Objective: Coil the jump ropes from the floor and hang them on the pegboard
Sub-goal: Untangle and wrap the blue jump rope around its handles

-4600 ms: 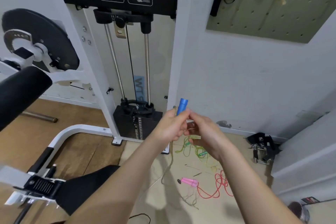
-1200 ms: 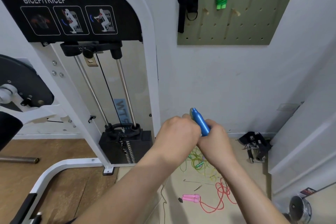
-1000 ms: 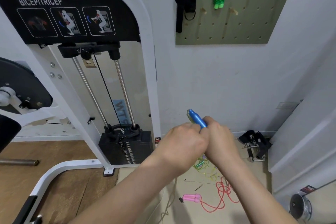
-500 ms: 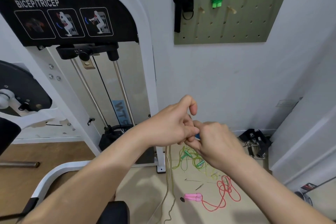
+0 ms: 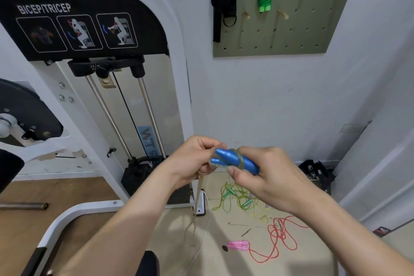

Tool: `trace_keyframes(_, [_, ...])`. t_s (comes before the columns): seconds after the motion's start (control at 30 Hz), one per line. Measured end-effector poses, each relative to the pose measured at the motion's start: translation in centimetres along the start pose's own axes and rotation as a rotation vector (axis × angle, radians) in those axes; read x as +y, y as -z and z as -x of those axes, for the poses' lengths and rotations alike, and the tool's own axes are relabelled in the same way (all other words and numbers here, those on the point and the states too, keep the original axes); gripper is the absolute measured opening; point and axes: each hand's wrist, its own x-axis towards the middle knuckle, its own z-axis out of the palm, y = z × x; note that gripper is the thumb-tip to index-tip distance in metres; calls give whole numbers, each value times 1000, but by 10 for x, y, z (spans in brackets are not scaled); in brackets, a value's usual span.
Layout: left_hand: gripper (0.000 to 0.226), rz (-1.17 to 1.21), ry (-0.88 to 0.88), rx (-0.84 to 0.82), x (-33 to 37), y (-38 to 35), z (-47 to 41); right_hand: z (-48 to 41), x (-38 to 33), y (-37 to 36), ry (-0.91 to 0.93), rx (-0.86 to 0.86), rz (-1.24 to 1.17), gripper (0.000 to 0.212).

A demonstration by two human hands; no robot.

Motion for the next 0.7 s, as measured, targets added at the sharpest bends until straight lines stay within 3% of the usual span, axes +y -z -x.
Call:
trace_keyframes(0.1, [38,220,-55,141,-20,-16,-1,-6,6,-4,-74,108,-74,29])
trace_keyframes(0.2, [38,135,-102,221,-31,-24,1,-9,12,-14,-203,160,-182,31])
trace_keyframes(0.3, [30,-361,-146,349,-33,-26,8,-14,16,-15,-318,201,-216,28])
trace_keyframes(0.4, [27,-1042,-183,254,-28,-34,17,-19,18,-12,-371,190,-113,28])
trace_keyframes(0.47, [23,-1332,-221,224,-19,-38,22,-17,18,-15,-355,111,49,23])
trace_keyframes(0.57, [13,-1529,-378,176,-2,-33,29,-10,13,-17,-292,-25,244,29])
trace_keyframes(0.7, [9,-1564,-595,139,11,-14,30,-6,3,-2,-203,-124,352,26])
